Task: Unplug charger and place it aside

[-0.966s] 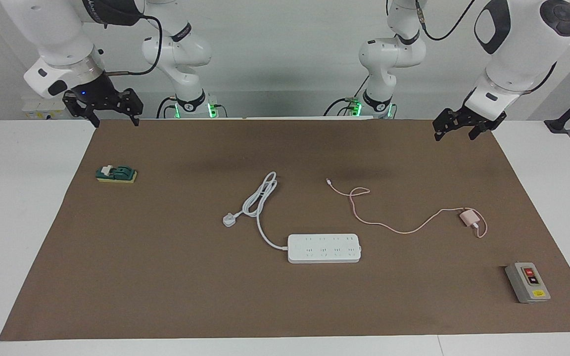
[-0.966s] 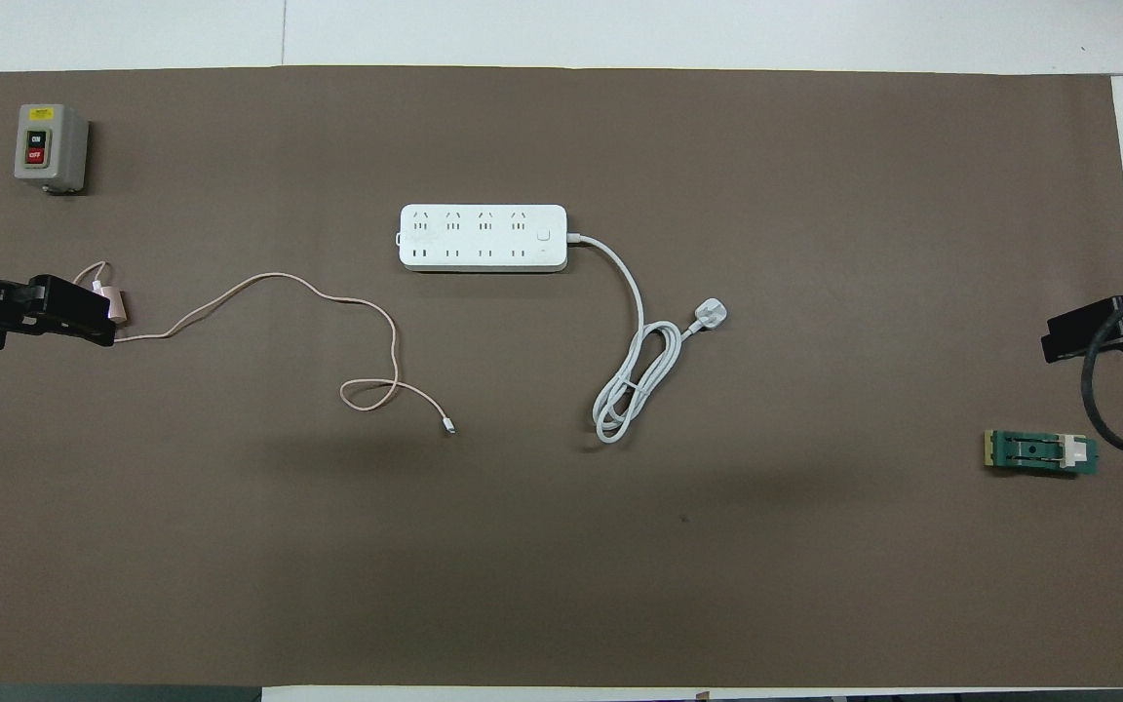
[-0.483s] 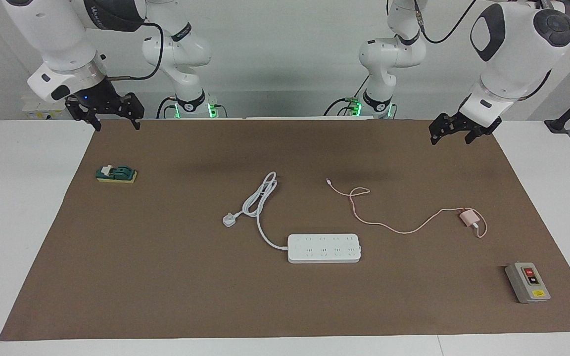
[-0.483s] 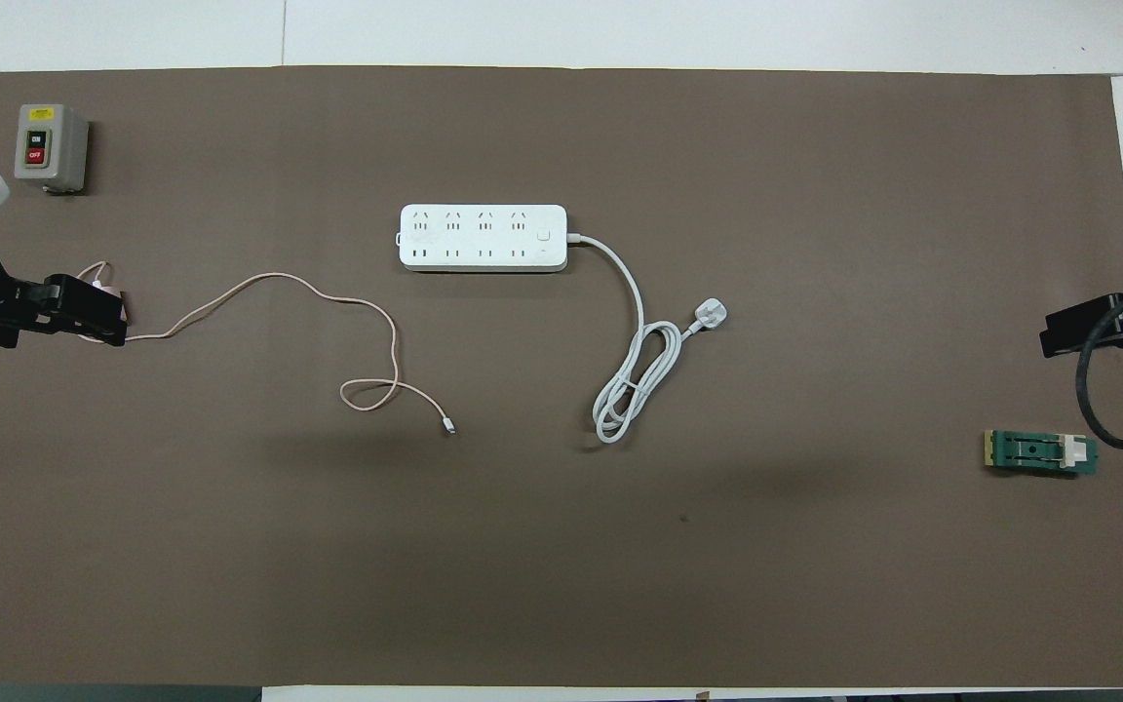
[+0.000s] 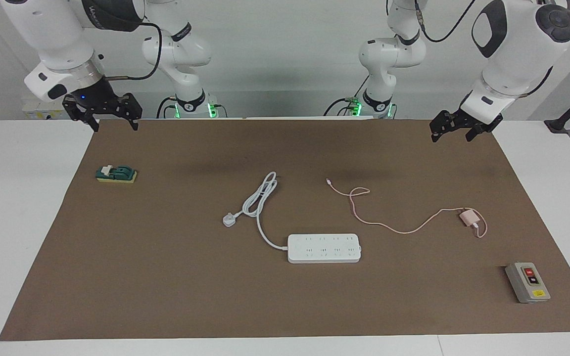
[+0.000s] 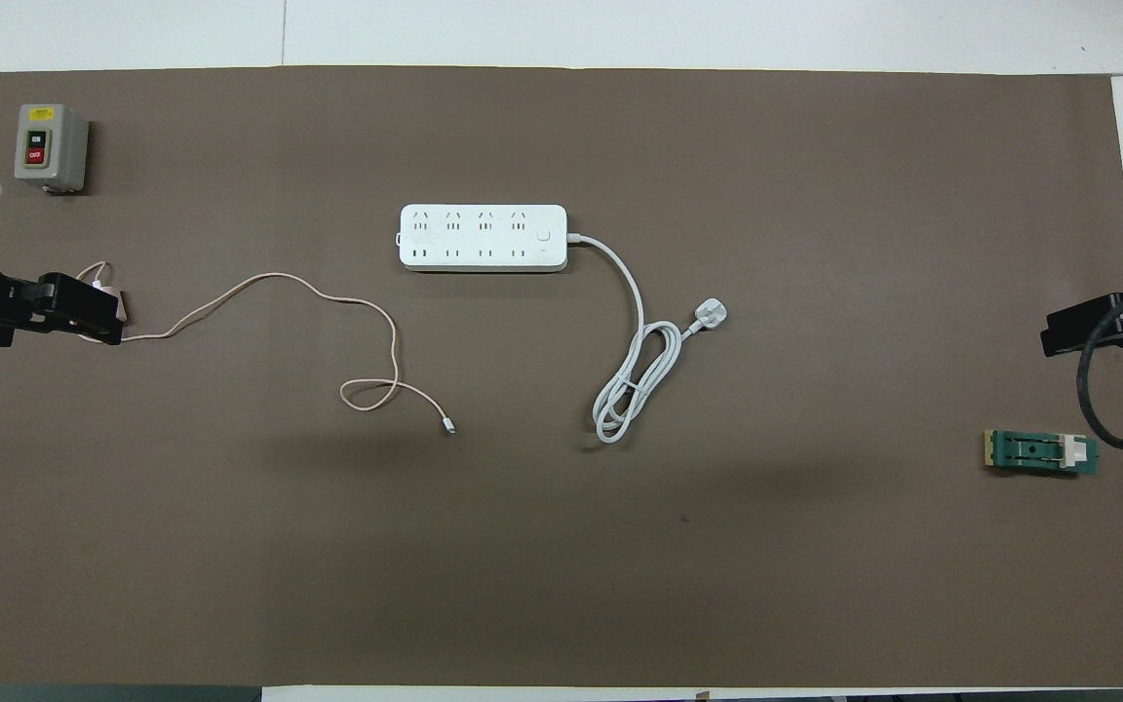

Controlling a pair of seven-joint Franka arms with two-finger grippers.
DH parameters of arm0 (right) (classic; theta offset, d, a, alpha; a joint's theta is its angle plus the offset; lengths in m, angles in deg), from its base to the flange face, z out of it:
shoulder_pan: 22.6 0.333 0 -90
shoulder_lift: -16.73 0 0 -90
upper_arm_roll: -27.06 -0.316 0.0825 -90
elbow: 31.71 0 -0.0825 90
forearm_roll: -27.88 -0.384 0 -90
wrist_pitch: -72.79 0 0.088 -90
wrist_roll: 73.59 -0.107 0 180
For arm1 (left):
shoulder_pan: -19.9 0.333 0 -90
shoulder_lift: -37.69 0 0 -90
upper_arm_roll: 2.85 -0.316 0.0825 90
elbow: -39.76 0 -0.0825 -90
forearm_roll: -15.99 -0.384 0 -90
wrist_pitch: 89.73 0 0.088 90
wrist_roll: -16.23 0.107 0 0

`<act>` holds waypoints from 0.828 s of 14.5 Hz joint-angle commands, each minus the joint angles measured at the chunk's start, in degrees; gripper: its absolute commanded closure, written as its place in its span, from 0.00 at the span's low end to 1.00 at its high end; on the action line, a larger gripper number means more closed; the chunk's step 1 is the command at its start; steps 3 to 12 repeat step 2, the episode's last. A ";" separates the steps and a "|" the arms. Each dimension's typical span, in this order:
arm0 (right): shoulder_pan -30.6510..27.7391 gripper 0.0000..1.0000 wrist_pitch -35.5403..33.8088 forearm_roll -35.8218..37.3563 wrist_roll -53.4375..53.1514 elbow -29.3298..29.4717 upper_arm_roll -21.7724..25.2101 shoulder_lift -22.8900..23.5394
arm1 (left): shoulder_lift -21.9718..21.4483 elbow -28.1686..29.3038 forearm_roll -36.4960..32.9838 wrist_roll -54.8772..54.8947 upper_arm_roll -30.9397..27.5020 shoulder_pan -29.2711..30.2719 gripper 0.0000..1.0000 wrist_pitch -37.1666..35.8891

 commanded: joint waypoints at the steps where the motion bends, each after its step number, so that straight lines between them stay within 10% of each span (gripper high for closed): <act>1: -0.76 0.00 1.24 0.77 0.63 -1.47 -0.63 -1.32 | -0.18 -0.38 0.02 0.79 -0.64 -0.56 0.00 0.48; 12: -0.84 0.00 1.15 0.77 0.72 -1.47 -0.72 -1.32 | -0.18 -0.38 0.02 0.79 -0.64 -0.56 0.00 0.57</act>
